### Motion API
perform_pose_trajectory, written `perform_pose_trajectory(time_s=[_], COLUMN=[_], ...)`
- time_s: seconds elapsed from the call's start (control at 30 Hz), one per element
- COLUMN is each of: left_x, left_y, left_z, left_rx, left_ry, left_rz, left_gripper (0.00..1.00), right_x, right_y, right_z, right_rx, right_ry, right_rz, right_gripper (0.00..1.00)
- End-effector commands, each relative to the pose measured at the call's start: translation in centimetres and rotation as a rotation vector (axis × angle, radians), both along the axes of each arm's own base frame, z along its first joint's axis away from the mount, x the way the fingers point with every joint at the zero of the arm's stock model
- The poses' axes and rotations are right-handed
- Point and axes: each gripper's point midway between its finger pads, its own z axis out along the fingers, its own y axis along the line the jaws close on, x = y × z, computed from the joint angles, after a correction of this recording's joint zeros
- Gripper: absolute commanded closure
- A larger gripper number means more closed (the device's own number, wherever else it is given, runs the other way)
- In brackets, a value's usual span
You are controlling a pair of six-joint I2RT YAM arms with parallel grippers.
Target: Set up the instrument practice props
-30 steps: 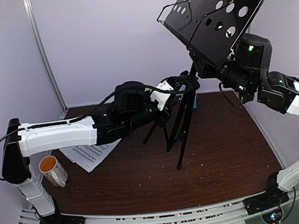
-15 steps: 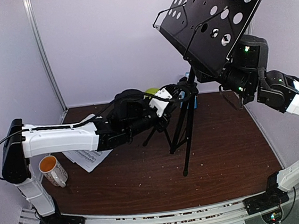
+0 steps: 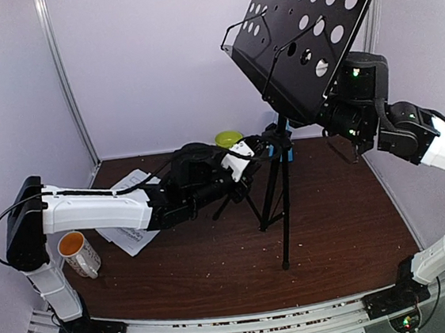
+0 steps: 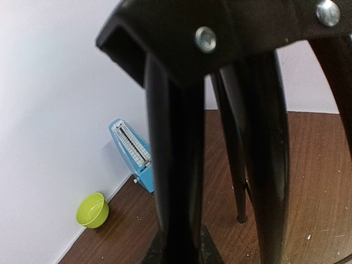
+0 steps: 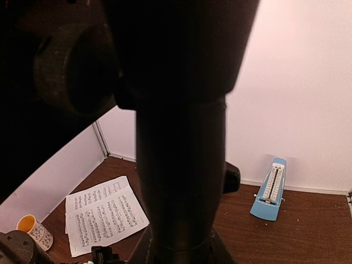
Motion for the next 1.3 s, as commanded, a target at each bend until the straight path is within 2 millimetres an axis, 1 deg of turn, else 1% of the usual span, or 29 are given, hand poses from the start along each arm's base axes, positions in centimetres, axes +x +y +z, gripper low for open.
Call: perform_pose_trajectory(time_s=[0.0, 0.07, 0.13, 0.33, 0.57, 0.67, 0.8, 0.87, 0.93, 1.03, 1.1, 1.27], left_x=[-0.6, -0.4, -0.1, 0.2, 0.1, 0.2, 0.7, 1.0, 1.2, 1.1, 1.1, 0.9], left_y=[3.5, 3.4, 3.5, 5.0, 5.9, 6.2, 6.1, 5.8, 5.5, 5.0, 4.8, 4.6], left_z=[-13.6, -13.5, -13.9, -16.1, -18.8, -19.3, -19.1, -18.5, -17.2, -14.7, -13.1, -10.4], left_rx=[0.426, 0.43, 0.447, 0.492, 0.556, 0.556, 0.537, 0.515, 0.471, 0.388, 0.335, 0.214], left_ry=[0.13, 0.119, 0.118, 0.139, 0.161, 0.174, 0.183, 0.191, 0.194, 0.185, 0.185, 0.216], left_rz=[-0.015, -0.013, -0.014, -0.009, -0.025, -0.014, 0.012, 0.031, 0.043, 0.037, 0.042, 0.051], left_gripper=[1.0, 1.0, 1.0, 1.0, 1.0, 1.0, 1.0, 1.0, 0.98, 0.87, 0.81, 0.5], right_x=[-4.6, -4.3, -4.2, -4.4, -4.5, -4.5, -4.2, -4.0, -3.7, -3.4, -3.3, -2.9], right_y=[-10.6, -10.3, -10.2, -10.7, -10.8, -10.7, -9.8, -9.0, -8.0, -6.5, -5.8, -4.2], right_z=[18.9, 18.5, 18.4, 19.1, 19.4, 19.4, 18.8, 18.4, 17.7, 16.6, 16.1, 14.9], right_rx=[0.594, 0.594, 0.598, 0.601, 0.615, 0.611, 0.593, 0.584, 0.578, 0.571, 0.57, 0.563], right_ry=[-0.382, -0.372, -0.369, -0.383, -0.385, -0.385, -0.379, -0.375, -0.368, -0.358, -0.353, -0.34], right_rz=[-0.114, -0.109, -0.105, -0.108, -0.101, -0.096, -0.074, -0.05, -0.022, 0.025, 0.047, 0.095], right_gripper=[1.0, 1.0, 1.0, 1.0, 1.0, 1.0, 1.0, 1.0, 1.0, 1.0, 1.0, 1.0])
